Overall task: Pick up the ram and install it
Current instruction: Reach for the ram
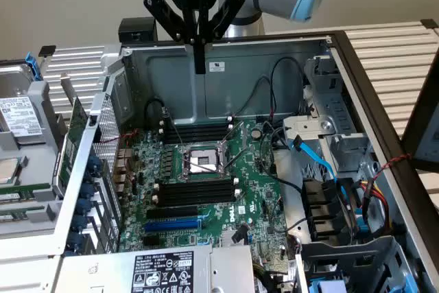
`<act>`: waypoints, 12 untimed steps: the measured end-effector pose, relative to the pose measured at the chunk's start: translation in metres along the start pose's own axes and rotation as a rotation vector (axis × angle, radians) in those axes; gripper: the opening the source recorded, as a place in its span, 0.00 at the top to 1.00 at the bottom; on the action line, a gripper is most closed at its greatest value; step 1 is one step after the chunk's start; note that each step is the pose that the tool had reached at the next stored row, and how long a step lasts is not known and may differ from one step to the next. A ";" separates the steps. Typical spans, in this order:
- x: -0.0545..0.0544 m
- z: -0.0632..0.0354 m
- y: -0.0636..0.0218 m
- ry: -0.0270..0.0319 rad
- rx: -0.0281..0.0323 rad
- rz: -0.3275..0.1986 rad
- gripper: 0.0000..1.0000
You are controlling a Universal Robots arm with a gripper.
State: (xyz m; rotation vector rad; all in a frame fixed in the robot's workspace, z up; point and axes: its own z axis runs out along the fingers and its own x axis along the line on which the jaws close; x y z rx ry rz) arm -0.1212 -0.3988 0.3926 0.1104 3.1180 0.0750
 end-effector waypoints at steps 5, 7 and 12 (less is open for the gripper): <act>0.000 0.0000 0.0000 0.0000 0.0000 0.000 0.90; 0.000 0.0000 0.0000 0.0000 0.0000 0.000 0.90; 0.001 0.0000 -0.0001 0.0000 0.0001 0.000 0.90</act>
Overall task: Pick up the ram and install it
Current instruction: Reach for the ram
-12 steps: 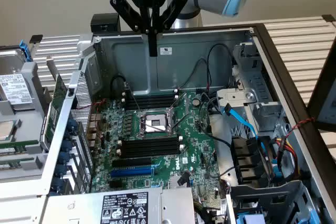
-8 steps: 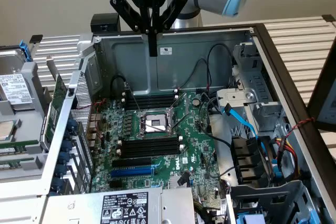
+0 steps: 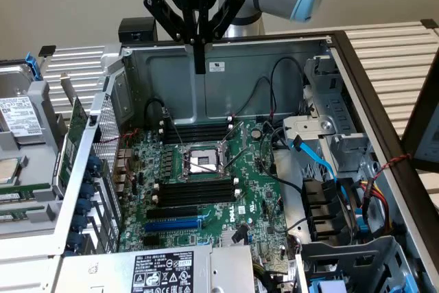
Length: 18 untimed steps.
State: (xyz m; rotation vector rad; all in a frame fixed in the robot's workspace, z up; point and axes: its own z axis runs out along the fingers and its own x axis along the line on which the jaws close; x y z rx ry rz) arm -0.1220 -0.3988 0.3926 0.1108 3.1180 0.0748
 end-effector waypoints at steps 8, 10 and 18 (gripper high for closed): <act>0.034 -0.0006 -0.0024 0.0005 -0.0001 0.000 0.90; 0.043 -0.0008 -0.0031 0.0015 0.0001 0.000 0.90; 0.080 -0.0011 -0.0056 0.0028 0.0001 0.000 0.90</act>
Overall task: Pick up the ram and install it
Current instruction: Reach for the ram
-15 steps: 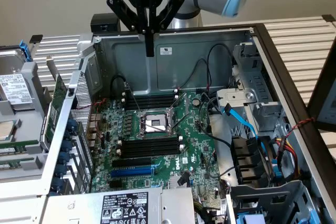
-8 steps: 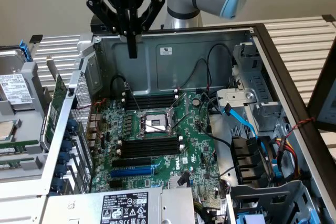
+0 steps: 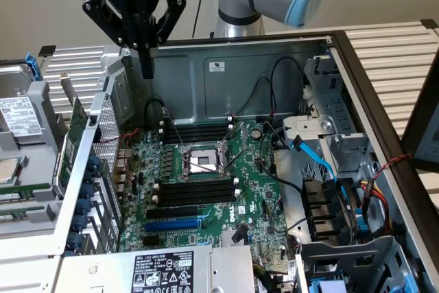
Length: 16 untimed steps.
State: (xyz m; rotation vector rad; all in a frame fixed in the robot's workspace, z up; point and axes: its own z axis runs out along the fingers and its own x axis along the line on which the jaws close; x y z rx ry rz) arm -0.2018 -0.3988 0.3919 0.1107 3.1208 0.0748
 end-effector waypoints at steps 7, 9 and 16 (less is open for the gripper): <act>0.032 -0.0003 -0.0023 0.0000 -0.0001 0.000 0.90; 0.041 -0.0005 -0.0029 0.0001 -0.0002 0.000 0.90; 0.073 -0.0010 -0.0051 0.0003 -0.0003 0.000 0.90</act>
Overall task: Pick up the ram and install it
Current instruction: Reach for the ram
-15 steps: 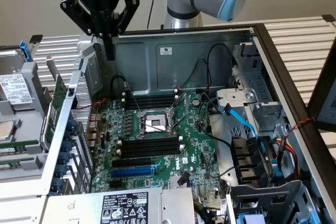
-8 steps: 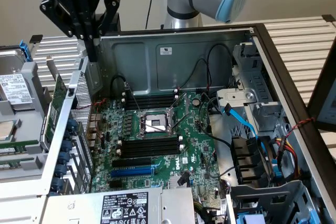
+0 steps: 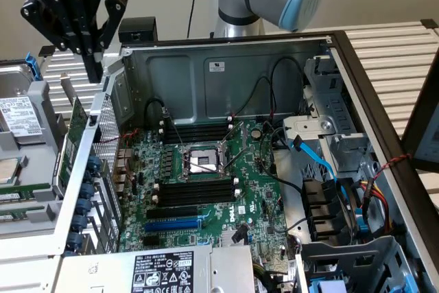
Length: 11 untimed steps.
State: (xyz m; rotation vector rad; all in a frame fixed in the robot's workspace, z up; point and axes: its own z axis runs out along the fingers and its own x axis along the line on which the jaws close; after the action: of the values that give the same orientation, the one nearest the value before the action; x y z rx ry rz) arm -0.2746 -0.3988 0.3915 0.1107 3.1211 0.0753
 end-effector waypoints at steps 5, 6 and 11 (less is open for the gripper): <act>0.023 0.0002 -0.0017 0.0000 0.0000 0.000 0.90; 0.027 0.0004 -0.0020 -0.0001 -0.0001 0.000 0.90; 0.050 0.0005 -0.0036 0.0000 -0.0001 0.000 0.90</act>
State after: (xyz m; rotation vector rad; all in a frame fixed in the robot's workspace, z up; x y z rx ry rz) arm -0.3248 -0.3988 0.3900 0.1107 3.1210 0.0755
